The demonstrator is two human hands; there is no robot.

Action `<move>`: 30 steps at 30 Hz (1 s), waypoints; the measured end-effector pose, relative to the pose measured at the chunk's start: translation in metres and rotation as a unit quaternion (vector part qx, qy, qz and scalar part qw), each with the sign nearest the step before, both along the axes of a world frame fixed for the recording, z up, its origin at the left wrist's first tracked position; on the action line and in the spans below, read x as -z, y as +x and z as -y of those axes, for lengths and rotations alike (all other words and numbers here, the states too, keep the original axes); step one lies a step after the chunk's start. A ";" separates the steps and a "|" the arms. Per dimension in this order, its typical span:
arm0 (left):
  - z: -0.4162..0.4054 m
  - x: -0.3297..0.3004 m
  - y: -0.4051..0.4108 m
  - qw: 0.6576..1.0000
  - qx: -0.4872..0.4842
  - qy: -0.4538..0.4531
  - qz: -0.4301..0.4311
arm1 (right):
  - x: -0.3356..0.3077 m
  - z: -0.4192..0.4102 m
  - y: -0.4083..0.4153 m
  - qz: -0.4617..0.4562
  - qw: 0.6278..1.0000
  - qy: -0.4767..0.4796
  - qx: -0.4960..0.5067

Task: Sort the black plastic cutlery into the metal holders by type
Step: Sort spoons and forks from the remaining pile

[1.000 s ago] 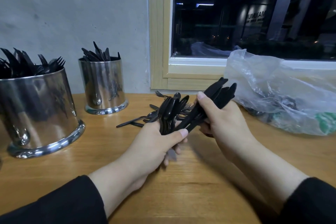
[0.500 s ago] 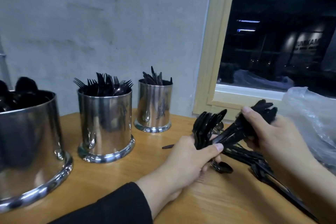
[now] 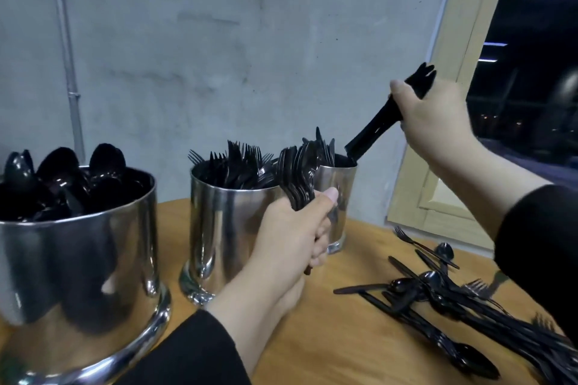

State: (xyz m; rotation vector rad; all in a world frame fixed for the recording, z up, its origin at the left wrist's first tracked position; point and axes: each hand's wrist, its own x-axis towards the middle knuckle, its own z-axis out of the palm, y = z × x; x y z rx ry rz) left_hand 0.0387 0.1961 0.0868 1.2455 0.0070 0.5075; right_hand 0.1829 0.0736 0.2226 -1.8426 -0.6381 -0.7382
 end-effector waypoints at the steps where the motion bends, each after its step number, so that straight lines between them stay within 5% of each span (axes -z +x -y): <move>1: -0.001 0.000 0.000 1.000 0.009 -0.002 -0.001 | -0.001 -0.008 0.011 -0.005 1.000 -0.006 0.011; 6: -0.003 -0.003 -0.002 0.999 0.035 -0.005 0.000 | 0.003 -0.037 0.059 -0.072 0.993 -0.081 0.046; 11: -0.004 -0.006 -0.002 0.998 0.058 0.008 0.005 | 0.030 -0.048 0.073 -0.137 0.952 -0.264 0.072; 14: -0.003 -0.007 -0.002 0.998 0.066 -0.001 -0.004 | 0.036 -0.040 0.059 -0.033 0.979 -0.175 0.101; 17: -0.003 -0.008 -0.004 0.996 0.083 -0.011 -0.014 | 0.034 -0.032 0.024 0.006 0.991 -0.076 -0.109; 20: -0.001 -0.011 -0.007 0.991 0.129 -0.016 -0.029 | 0.036 -0.023 -0.026 -0.075 0.930 -0.131 -0.335; 26: 0.005 -0.020 -0.020 0.969 0.233 0.041 -0.065 | 0.035 -0.017 -0.095 -0.088 0.900 -0.213 -0.370; 30: 0.008 -0.031 -0.030 0.967 0.236 0.071 -0.060 | 0.026 -0.008 -0.121 -0.022 0.938 -0.212 -0.275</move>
